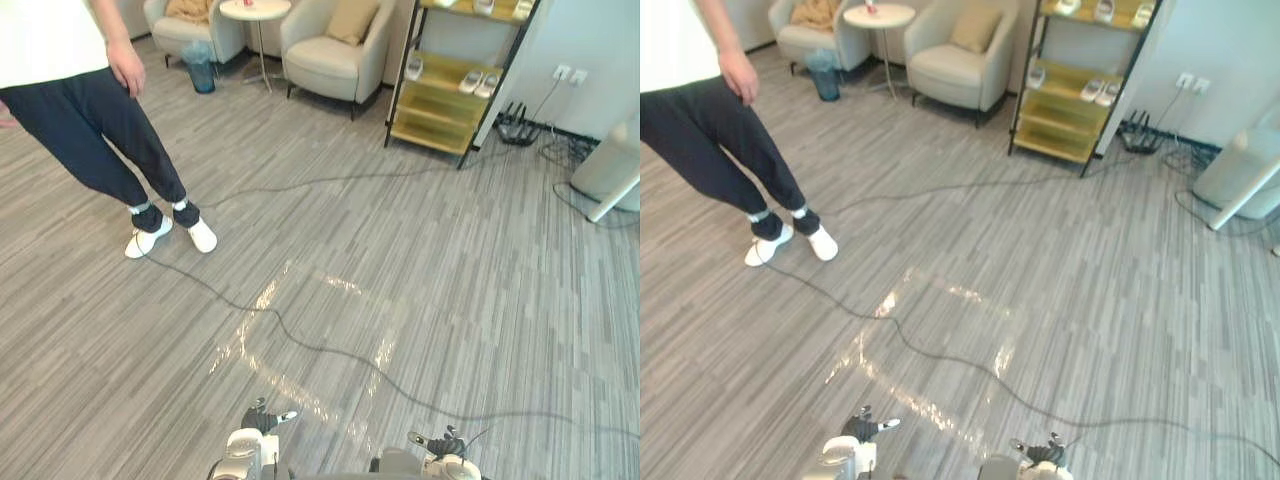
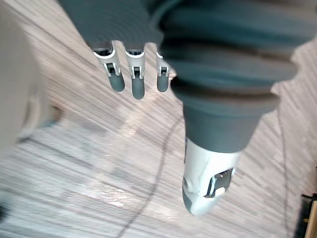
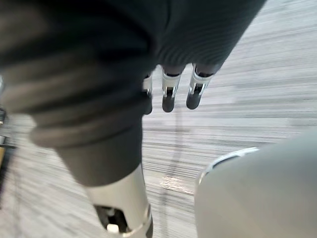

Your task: Pick up cushions and gather them together orderly.

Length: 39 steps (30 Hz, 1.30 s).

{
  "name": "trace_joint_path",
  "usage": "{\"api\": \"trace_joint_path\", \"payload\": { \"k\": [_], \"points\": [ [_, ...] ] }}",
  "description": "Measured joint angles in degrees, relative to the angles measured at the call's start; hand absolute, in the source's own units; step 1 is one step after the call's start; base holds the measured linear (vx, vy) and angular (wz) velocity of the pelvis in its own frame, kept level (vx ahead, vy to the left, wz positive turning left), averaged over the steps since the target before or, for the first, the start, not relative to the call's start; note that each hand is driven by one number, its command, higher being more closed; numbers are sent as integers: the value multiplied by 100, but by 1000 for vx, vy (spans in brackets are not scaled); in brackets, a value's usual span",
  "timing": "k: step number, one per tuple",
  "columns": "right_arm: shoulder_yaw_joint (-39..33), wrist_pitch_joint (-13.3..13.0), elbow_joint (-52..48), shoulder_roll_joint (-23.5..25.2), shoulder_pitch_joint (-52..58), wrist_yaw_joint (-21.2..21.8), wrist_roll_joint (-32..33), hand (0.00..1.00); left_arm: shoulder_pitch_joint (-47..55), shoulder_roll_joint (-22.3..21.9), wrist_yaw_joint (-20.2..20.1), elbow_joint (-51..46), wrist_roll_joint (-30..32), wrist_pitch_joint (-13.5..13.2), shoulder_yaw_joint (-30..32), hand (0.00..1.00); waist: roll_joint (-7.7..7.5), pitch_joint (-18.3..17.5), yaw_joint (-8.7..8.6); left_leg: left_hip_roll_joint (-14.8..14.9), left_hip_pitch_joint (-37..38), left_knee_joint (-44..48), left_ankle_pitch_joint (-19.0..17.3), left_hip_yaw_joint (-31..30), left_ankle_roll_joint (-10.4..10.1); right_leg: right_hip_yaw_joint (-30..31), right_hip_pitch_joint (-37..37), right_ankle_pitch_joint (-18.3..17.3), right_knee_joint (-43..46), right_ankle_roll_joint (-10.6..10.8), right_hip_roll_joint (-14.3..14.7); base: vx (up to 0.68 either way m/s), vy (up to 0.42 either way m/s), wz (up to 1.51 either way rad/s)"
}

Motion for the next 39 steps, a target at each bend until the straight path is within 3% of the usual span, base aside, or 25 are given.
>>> {"api": "trace_joint_path", "payload": {
  "k": [1, 2, 3, 4, 6, 8, 9, 10, 11, 12, 14, 16, 18, 19, 20, 22, 25, 26, 27, 28, 30, 32, 34, 36, 39],
  "points": [
    [-3, -2, 33, -1, -31, 17, 2, 0, -20, 3, -3, 3, 4, -4, -12, 0, -37, 9, -31, 0, 128, -124, -34, -92, -206, -8, -63, 275, -877, 45, 56, 367, -219, 63],
    [-16, -14, 64, -11, -50, 79, 32, 0, -28, 22, -15, 45, 8, -9, -16, 0, -72, 52, -49, -38, 302, -237, -99, -209, -354, 58, -24, 994, -1426, -214, 99, 609, -315, 29],
    [-39, 1, 166, -163, -155, 100, 5, 0, -36, -97, -29, 222, 15, -3, -54, 0, 206, 14, 1, 163, 385, -347, -46, -404, -320, -79, 154, 940, -1565, -250, 314, 518, -248, 7],
    [-44, -4, 253, -250, -214, 119, 0, 0, -21, -136, -60, 257, 16, 0, -76, 0, 306, 10, 9, 200, 330, -368, 136, -548, -274, -65, 157, 841, -1576, -281, 381, 582, -281, -2],
    [-255, 3, 321, -251, -261, 119, 17, 0, -49, -164, -72, 350, 90, 3, -50, 0, 433, 28, -35, 298, 351, -256, 359, -693, -412, -243, 305, 601, -1540, -412, 418, 421, -224, 24],
    [-243, 20, 333, -224, -226, 127, 15, 0, -19, -189, -136, 319, 130, 3, 65, 0, 475, 48, -54, 521, 93, 878, 454, -792, -584, -380, 880, 445, -1857, -439, 562, 440, -213, 38],
    [-140, 35, 321, -212, -187, 135, 16, 0, -16, -212, -169, 244, 128, 4, 152, 0, 455, 68, -46, 657, -364, 2091, 670, -830, -773, -448, 1208, 398, -2097, -448, 586, 339, -106, 26],
    [11, 32, 253, -225, -149, 132, 16, 0, 4, -211, -183, 107, 128, -5, 173, 0, 413, 129, -16, 870, -910, 3312, 715, -802, -796, -467, 1516, 343, -2306, -503, 620, 320, -71, 11],
    [30, 20, 238, -229, -144, 127, 13, 0, 11, -211, -186, -21, 127, -12, 208, 0, 446, 164, 20, 1047, -1338, 4153, 561, -657, -680, -460, 1818, 303, -2463, -511, 666, 291, -11, -4],
    [23, 25, 247, -223, -136, 122, 15, 0, 47, -214, -186, -85, 127, -18, 243, 0, 445, 164, 36, 1113, -1599, 4413, 434, -502, -621, -437, 2024, 274, -2574, -512, 673, 282, 14, -20],
    [-12, 28, 246, -188, -130, 117, 48, 0, 65, -215, -177, -194, 125, -27, 275, 0, 431, 166, 102, 1124, -1999, 3914, 196, -55, -455, -268, 2387, 257, -2869, -463, 648, 276, 50, -43],
    [-67, 46, 262, -173, -179, 111, 141, 0, 2, -213, -178, -208, 126, -21, 265, 0, 397, 177, 184, 834, -2289, 2596, 195, -33, -389, -53, 2575, 218, -3052, -291, 528, 380, 158, -56],
    [-177, 55, 267, -166, -129, 90, 286, 0, -5, -215, -186, -220, 126, -29, 253, 0, 372, 174, 207, 370, -2363, 1038, 563, -451, -387, 131, 2709, 73, -3096, -58, 353, 404, 232, -50],
    [-212, 52, 293, -154, -84, 82, 294, 0, -1, -214, -176, -237, 125, -48, 238, 0, 347, 161, 268, 160, -2334, 620, 1211, -748, -530, 311, 2757, -30, -3112, 70, 272, 427, 287, -64],
    [-206, 54, 362, -136, -87, 87, 294, 0, 1, -176, -168, -222, 125, -71, 183, 0, 241, 89, 327, -20, -2219, 592, 1300, -723, -445, 546, 2796, -57, -3166, 139, 157, 450, 267, -55],
    [-189, 61, 381, -22, -67, 132, 287, 0, -19, -73, -167, -203, 124, -53, 149, 0, 53, 25, 270, -156, -2301, 908, 1017, -594, -251, 832, 2781, 65, -3138, 189, -25, 479, 230, -31],
    [-133, 66, 356, 78, -90, 196, 224, 0, -11, 5, -177, -219, 123, -42, 139, 0, -84, -7, 348, -175, -1946, 1229, 588, -199, -10, 1287, 2489, 222, -2088, 340, -195, 401, 214, -47],
    [-68, 63, 329, 81, -122, 208, 216, 0, -3, 9, -177, -216, 124, -21, 139, 0, -78, -6, 343, -176, -1787, 1174, 513, -126, 27, 1345, 2235, 348, -1470, 436, -217, 409, 197, -65],
    [6, 45, 247, 65, -133, 261, 156, 0, -2, 9, -175, -211, 123, -5, 108, 0, -19, 15, 340, -161, -1495, 1027, 331, -131, 27, 1362, 1652, 529, -220, 640, -229, 313, 137, -42],
    [15, 15, 230, 57, -156, 298, 49, 0, -11, 31, -172, -189, 119, 0, 74, 0, 5, 35, 313, -187, -1293, 948, 238, -135, 21, 1335, 1322, 378, 498, 671, -233, 301, 93, -18],
    [27, 8, 239, 6, -126, 296, -4, 0, 10, 42, -167, -65, 111, 11, -86, 0, -9, 29, 280, -245, -733, 697, 236, -138, 27, 940, 1053, 9, 865, 439, -262, 326, 24, 18],
    [64, 5, 243, -11, -119, 297, -5, 0, 58, 30, -168, -69, 107, -12, -84, 0, -12, 20, 289, -222, -492, 612, 236, -176, 26, 513, 898, -107, 218, 320, -221, 265, -44, 25],
    [71, 15, 290, -4, -119, 309, -5, 0, 65, 34, -165, -38, 99, -18, -61, 0, -139, -81, 280, -359, -459, 597, 210, -332, -19, 142, 769, 428, -1136, 13, -179, 241, -87, 24],
    [58, 1, 433, -213, -103, 305, -7, 0, 90, -124, -167, 22, 97, -16, -71, 0, 226, -225, 274, -207, -455, 491, 217, -506, -37, 98, 932, 507, -1442, -72, 10, 245, -47, 1],
    [-80, 21, 747, -408, -96, 303, 8, 0, 87, -193, -178, 247, 103, -9, -121, 0, 459, -369, 269, -110, -353, 413, 332, -548, -172, 122, 1209, 622, -1948, -120, 202, 246, -43, -24]
  ]
}}
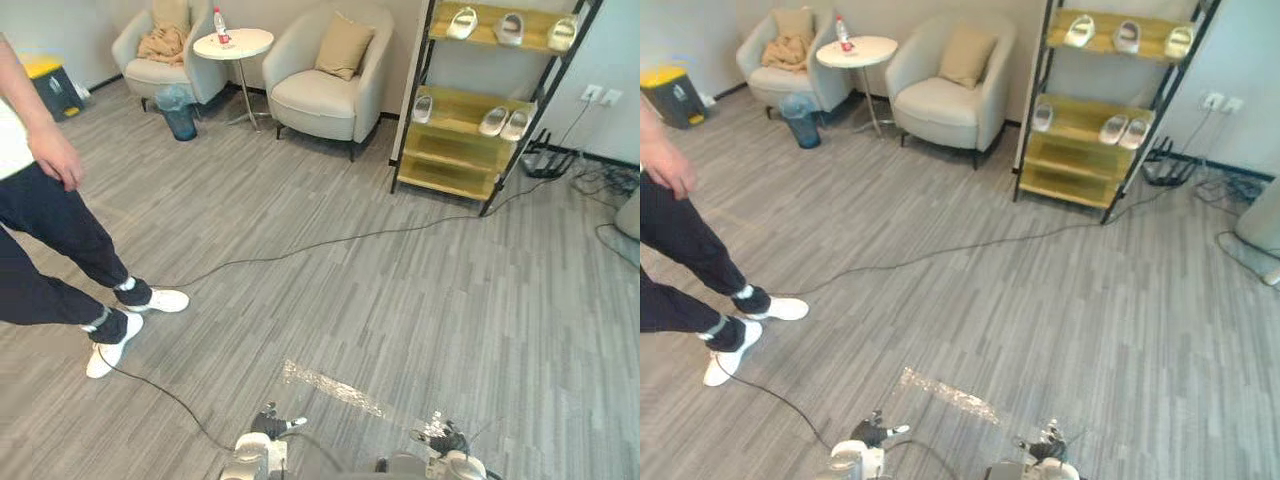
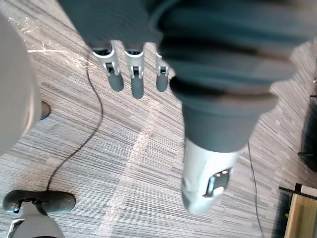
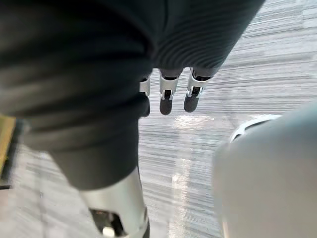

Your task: Pick up cushions and gather them together orderly.

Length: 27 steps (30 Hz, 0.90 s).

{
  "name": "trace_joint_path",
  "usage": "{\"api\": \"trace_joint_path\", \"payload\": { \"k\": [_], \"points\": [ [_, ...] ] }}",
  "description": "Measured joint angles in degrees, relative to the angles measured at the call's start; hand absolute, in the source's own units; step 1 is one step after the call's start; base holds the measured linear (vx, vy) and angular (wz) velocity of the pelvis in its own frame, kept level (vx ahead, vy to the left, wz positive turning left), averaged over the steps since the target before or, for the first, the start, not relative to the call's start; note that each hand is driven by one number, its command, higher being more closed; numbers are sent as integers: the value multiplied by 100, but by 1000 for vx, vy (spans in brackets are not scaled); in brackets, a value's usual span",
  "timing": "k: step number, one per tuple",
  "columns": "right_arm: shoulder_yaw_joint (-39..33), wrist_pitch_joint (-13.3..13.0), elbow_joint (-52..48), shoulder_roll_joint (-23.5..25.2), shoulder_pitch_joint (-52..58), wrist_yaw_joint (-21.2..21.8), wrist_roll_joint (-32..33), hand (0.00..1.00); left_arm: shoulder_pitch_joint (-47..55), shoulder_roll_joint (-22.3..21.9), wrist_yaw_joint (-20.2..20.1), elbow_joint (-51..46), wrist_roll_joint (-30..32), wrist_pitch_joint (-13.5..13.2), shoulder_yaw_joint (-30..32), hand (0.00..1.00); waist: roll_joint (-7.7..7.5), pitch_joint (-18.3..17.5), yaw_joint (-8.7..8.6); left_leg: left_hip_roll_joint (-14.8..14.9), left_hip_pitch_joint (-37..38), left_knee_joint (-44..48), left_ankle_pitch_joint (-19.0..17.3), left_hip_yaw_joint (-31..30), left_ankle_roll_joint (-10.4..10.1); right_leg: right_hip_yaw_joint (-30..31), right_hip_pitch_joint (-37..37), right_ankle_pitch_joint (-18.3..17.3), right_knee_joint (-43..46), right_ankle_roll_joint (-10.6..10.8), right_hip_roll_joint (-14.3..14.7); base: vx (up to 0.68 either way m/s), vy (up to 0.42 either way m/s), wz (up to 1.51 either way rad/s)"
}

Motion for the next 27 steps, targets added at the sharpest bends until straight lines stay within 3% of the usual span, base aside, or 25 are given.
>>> {"api": "trace_joint_path", "payload": {
  "k": [1, 2, 3, 4, 5, 7, 10, 11, 12, 13, 15, 20, 23, 24, 27],
  "points": [
    [-26, -2, 3, 2, 33, -9, -7, 0, 18, 26, 1, 61, 2, -4, 1, 0, -46, 24, 12, -56, -52, 199, 93, -147, -11, 44, 269, 88, -295, -10, -44, 189, -19, -22],
    [-29, -5, 16, 7, 30, -9, -5, 0, 11, 40, -2, 82, 2, -16, -1, 0, -107, 10, 13, -143, -61, 25, -64, -358, -35, 73, 406, 167, -509, 20, -96, 150, -9, -13],
    [-73, -15, 35, 8, 45, -8, -3, 0, -1, 40, -4, 74, 2, -22, -7, 0, -104, 10, -4, -175, -72, -329, 9, -404, -58, 63, 468, 217, -596, 41, -80, 109, 6, -6],
    [-142, -20, 67, 5, 43, -7, 0, 0, -44, 41, -9, 87, 2, -24, -18, 0, -39, 46, 11, -100, -199, -456, 421, -485, -152, 38, 492, 197, -632, 99, 52, 66, 9, -1],
    [-141, -20, 130, 33, -17, -2, 22, 0, -48, 105, -13, 74, 2, -14, -16, 0, -66, 76, 41, -97, -296, -175, 383, -548, -177, 82, 522, 147, -642, 157, 30, 64, 9, 13],
    [-137, -41, 102, 151, -59, 4, 87, 0, -169, 212, -22, -55, 3, -9, 20, 0, -306, 311, 22, -135, -804, 884, 367, -515, -203, 76, 599, 145, -649, 160, -74, -10, 11, 22],
    [-139, -28, -38, 204, -8, -16, 244, 0, -167, 238, -20, -250, -4, -16, 73, 0, -272, 492, 81, -12, -1353, 2249, 358, -503, -200, 139, 879, 98, -764, 103, -79, -22, 55, -6],
    [-138, -19, -42, 187, -13, -17, 245, 0, -137, 239, -19, -265, -4, -33, 117, 0, -261, 491, 93, 0, -1391, 2354, 58, -494, -141, 342, 922, -43, -836, 77, -73, 31, 118, -20],
    [-150, -24, -73, 181, -32, -21, 258, 0, -129, 195, -27, -261, -4, -34, 134, 0, -213, 476, 48, -28, -1431, 2120, -219, -540, -117, 603, 970, -215, -908, 112, -44, 59, 103, -16],
    [-190, -23, -72, 167, -24, -27, 257, 0, -119, 129, -33, -257, -3, -25, 126, 0, -184, 467, 20, -86, -1497, 1684, -257, -646, -84, 745, 932, -334, -917, 212, -44, 85, 103, -11],
    [-184, 7, -10, 73, -37, -26, 240, 0, -114, 81, -31, -271, 0, -83, 115, 0, -90, 440, 85, -118, -1365, 652, 67, -812, -136, 1000, 694, -462, -725, 412, 9, 74, 203, -43],
    [-177, 9, -55, 272, 92, -24, 230, 0, -5, 236, -24, -279, -1, -76, 161, 0, -414, 251, 52, -335, -992, 249, 3, -266, 37, 1220, 719, -344, -792, 590, -315, 107, 163, -52],
    [-214, 11, -64, 296, 198, -23, 230, 0, 42, 225, -22, -251, -7, -57, 41, 0, -452, 55, 45, -471, -713, -24, 35, -178, 79, 1200, 797, -291, -843, 647, -448, 183, 68, -8],
    [-285, 11, -53, 295, 220, -22, 224, 0, 77, 225, -23, -249, -8, -46, 2, 0, -374, 18, 41, -486, -697, -54, 39, -220, 83, 1176, 800, -238, -901, 646, -452, 203, 29, 22],
    [-566, 47, -7, 296, 255, -19, 216, 0, 92, 197, -19, -225, -39, -37, -13, 0, -327, -148, 56, -521, -623, -122, 44, -385, 90, 1045, 985, -194, -1064, 644, -451, 212, -18, 22]
  ]
}}
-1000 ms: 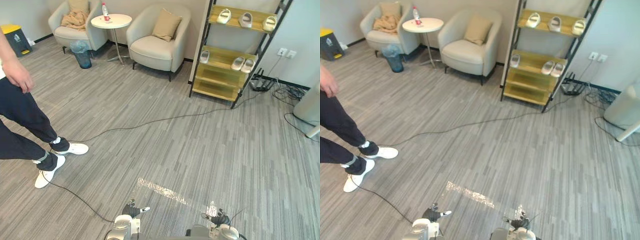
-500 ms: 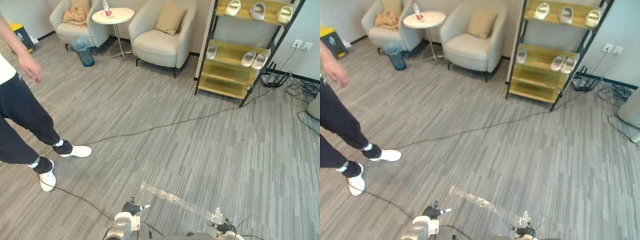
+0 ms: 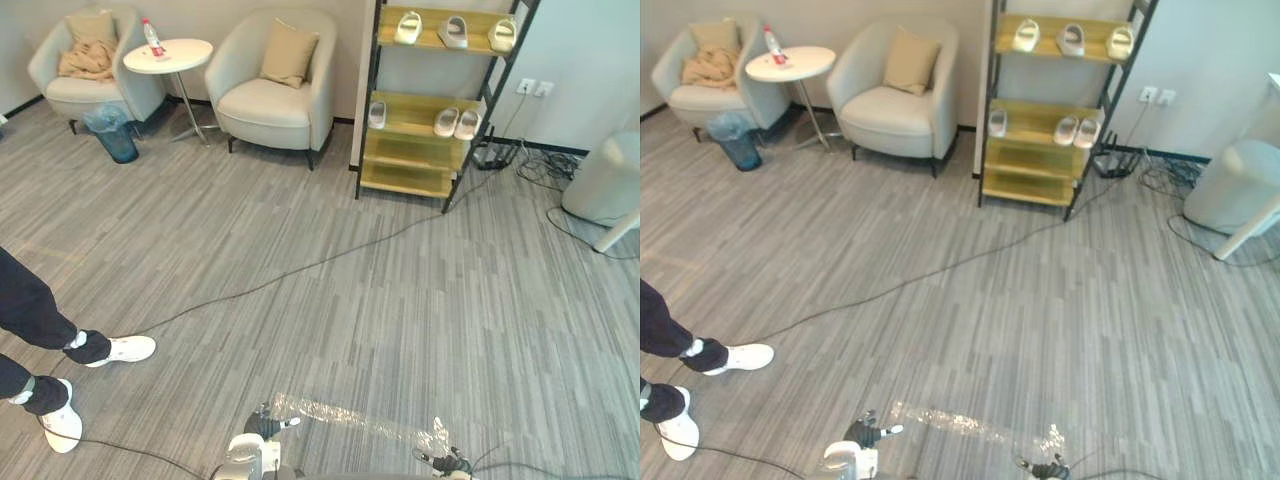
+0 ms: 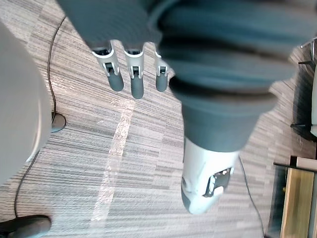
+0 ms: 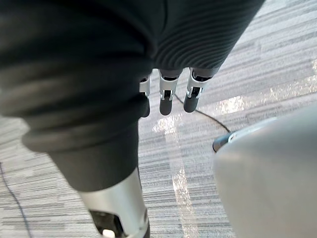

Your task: Pick up cushions and gather them together orderly.

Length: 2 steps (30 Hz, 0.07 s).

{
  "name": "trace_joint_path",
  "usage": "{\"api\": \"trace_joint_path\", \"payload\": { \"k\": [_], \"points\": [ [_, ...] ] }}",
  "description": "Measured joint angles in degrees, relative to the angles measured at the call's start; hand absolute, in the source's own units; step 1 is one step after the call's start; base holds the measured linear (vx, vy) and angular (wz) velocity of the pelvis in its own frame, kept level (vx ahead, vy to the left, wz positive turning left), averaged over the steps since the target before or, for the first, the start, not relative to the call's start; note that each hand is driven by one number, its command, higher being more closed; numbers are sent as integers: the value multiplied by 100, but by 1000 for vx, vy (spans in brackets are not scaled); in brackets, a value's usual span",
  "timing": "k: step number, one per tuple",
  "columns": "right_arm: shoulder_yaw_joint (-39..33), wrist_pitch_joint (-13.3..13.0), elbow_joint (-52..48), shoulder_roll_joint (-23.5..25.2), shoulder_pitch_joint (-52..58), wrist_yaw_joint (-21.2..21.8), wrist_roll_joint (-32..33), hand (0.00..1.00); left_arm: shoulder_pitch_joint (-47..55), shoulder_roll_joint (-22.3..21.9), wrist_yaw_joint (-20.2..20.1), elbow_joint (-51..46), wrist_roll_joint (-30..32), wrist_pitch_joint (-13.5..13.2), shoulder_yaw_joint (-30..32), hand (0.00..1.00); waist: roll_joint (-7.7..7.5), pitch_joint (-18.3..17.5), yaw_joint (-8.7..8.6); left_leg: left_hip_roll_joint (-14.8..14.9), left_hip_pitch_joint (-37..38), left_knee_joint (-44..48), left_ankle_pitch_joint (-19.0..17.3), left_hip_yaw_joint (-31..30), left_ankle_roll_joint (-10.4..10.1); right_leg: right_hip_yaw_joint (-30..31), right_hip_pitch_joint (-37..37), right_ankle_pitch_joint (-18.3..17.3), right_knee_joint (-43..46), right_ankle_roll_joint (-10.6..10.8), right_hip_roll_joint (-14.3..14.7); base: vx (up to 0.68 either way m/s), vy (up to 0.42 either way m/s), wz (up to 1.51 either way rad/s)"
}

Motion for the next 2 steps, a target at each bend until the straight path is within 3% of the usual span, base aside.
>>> {"api": "trace_joint_path", "payload": {
  "k": [2],
  "points": [
    [-84, 3, 36, -23, 12, 0, 0, 0, -19, 11, 4, 108, -23, 3, -45, 0, 62, -38, -4, 9, 89, 0, 0, -110, 0, -95, 188, 5, -107, -6, 15, 145, -60, 16]
  ]
}}
